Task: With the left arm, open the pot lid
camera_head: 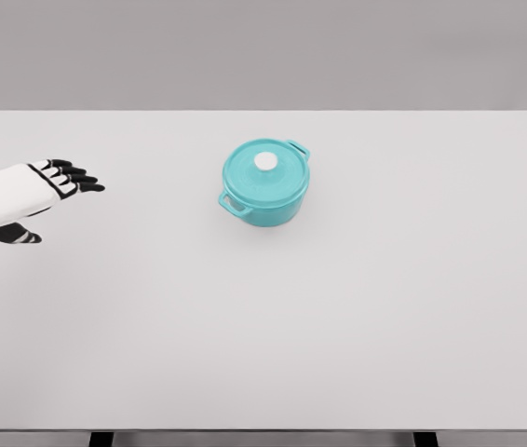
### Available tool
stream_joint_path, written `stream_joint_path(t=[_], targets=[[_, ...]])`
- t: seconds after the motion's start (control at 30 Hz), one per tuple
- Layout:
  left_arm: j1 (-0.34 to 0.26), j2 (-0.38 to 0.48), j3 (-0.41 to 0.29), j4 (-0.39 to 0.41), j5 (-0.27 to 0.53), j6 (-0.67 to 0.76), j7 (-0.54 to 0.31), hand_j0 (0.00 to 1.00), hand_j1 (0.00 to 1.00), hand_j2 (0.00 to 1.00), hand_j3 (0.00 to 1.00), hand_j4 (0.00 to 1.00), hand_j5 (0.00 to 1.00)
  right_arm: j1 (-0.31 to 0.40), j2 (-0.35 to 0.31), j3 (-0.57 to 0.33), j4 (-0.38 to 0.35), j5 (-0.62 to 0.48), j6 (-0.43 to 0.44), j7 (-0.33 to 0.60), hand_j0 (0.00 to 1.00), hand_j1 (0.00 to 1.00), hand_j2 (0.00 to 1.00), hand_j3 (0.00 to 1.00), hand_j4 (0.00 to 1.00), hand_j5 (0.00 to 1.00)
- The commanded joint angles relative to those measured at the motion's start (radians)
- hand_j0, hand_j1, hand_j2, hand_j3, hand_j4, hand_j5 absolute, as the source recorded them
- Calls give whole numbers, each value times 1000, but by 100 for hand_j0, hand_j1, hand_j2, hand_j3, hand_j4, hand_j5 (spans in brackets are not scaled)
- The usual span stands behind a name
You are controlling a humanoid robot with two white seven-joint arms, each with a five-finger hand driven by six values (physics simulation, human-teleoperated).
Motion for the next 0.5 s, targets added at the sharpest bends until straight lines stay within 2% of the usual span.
stream_joint_path(t=[0.0,0.17,0.27,0.33,0.37,0.43,0.47], targets=[[0,-8,-1,-6,0,2,-3,100,100,100,100,100,100,0,0,0,0,0,0,0,100,100,100,100,100,100],[2,5,3,-5,0,2,-4,100,100,100,100,100,100,9,0,0,6,0,0,-1,100,100,100,100,100,100],[-14,-22,-1,-20,1,2,-30,100,100,100,100,100,100,9,0,0,6,0,0,0,100,100,100,100,100,100],[-51,-23,-4,-20,4,2,-43,100,100,100,100,100,100,9,0,0,6,0,0,-1,100,100,100,100,100,100],[-100,-22,-56,-19,15,2,-44,100,100,100,100,100,100,9,0,0,8,0,0,0,100,100,100,100,100,100],[-201,-8,-184,-16,156,2,-38,100,100,100,100,100,100,9,0,0,8,0,0,-1,100,100,100,100,100,100],[-279,-8,-271,4,208,2,-38,100,100,100,100,100,100,9,0,0,6,0,0,-1,100,100,100,100,100,100]])
